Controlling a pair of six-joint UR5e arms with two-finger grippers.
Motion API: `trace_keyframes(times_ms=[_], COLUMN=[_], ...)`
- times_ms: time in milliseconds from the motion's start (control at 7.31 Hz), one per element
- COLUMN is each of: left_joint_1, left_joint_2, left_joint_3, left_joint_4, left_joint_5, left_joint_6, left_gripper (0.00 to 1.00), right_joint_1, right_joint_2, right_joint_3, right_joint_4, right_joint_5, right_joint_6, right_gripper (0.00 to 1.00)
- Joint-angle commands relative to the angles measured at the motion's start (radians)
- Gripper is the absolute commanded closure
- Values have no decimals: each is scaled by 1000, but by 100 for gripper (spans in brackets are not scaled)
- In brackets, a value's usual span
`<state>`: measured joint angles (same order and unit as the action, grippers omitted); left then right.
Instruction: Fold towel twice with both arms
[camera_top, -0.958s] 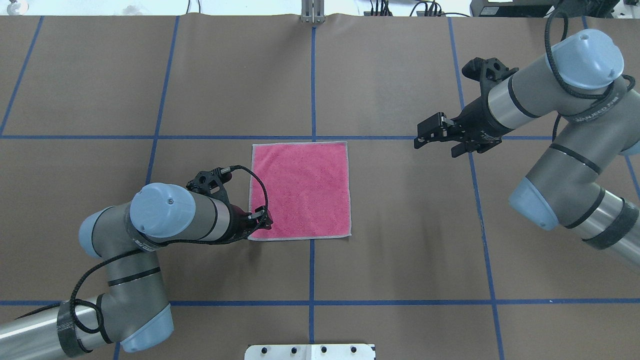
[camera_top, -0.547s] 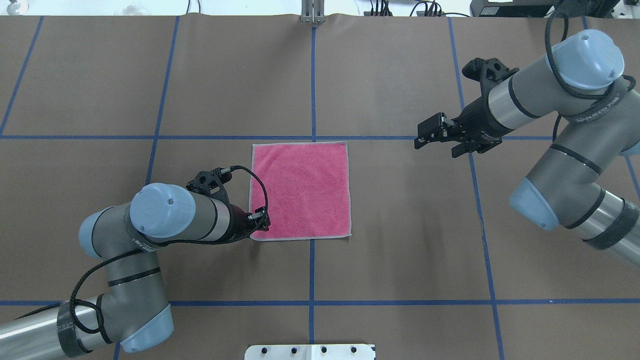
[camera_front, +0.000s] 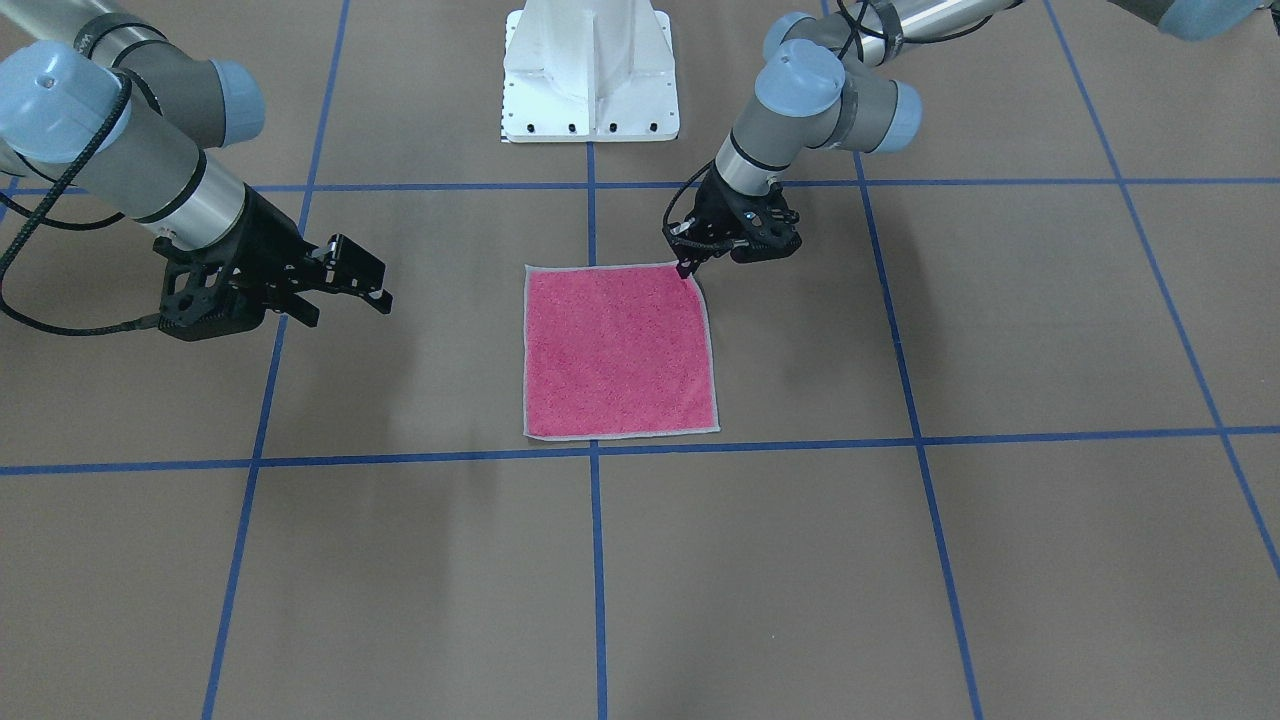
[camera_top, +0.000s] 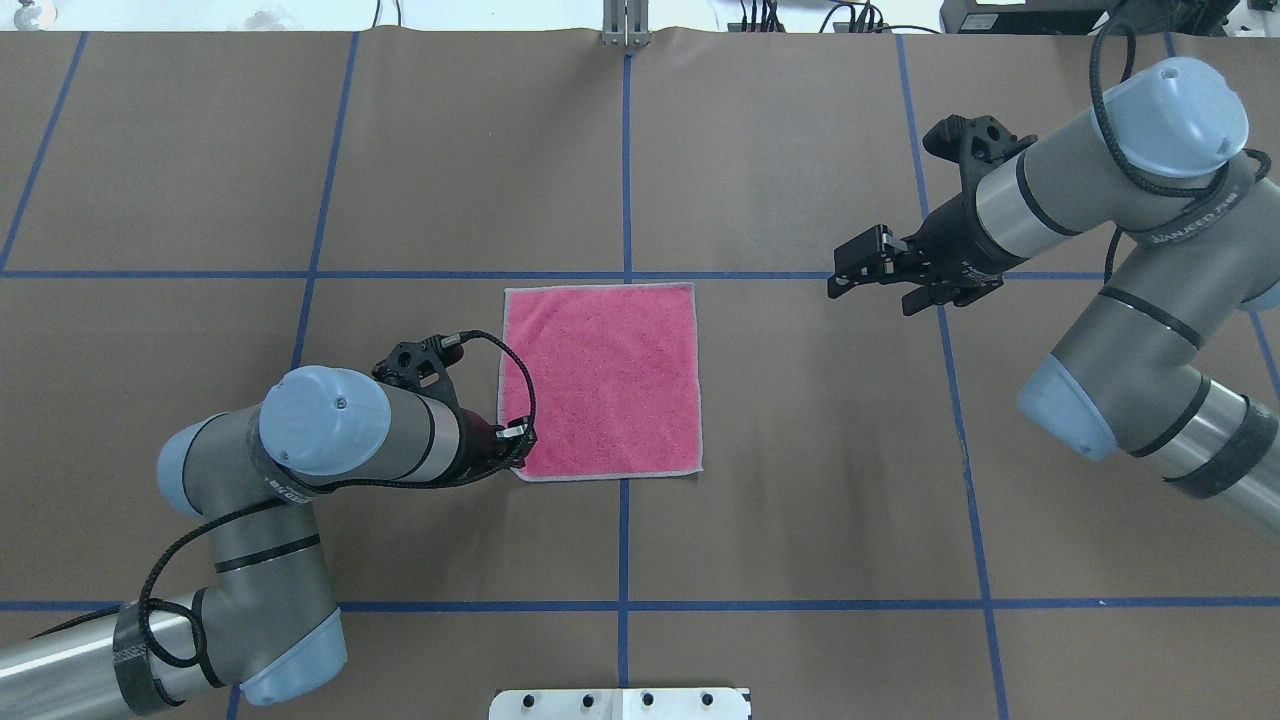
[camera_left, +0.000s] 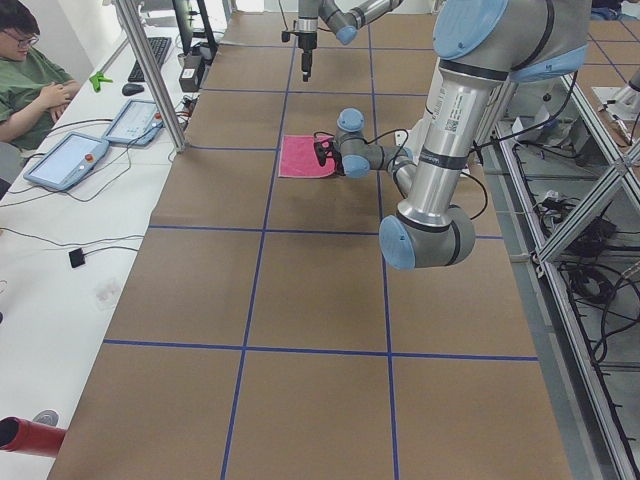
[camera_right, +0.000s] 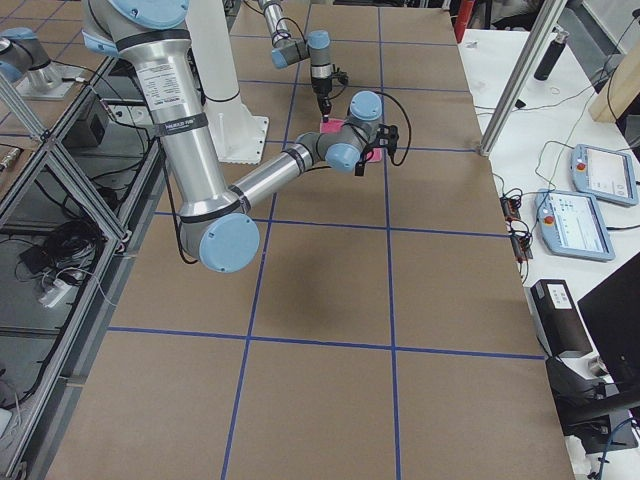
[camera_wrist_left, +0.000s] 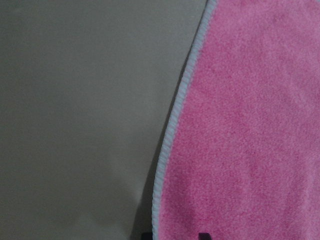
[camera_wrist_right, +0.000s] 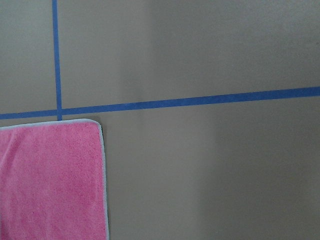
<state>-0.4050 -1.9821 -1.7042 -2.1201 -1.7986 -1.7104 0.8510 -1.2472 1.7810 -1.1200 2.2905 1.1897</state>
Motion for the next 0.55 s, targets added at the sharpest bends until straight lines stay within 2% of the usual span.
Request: trace_keyframes(times_ms=[0,274,410], left_joint_1=[0,0,0], left_joint_2=[-9,-11,-12], left_joint_3=[-3,-8,-9], left_joint_4=[0,0,0], left_joint_5=[-4,-4,-4], left_joint_6=[0,0,0], left_gripper=[100,100,100], right_joint_1=[-1,-47,-94], right_joint_2=[8,20,55], right_joint_3=[0,3,2], right_joint_4=[-1,0,-1], right_joint_5=[29,12,-38], right_joint_6=[2,46,112], right_gripper=[1,1,1])
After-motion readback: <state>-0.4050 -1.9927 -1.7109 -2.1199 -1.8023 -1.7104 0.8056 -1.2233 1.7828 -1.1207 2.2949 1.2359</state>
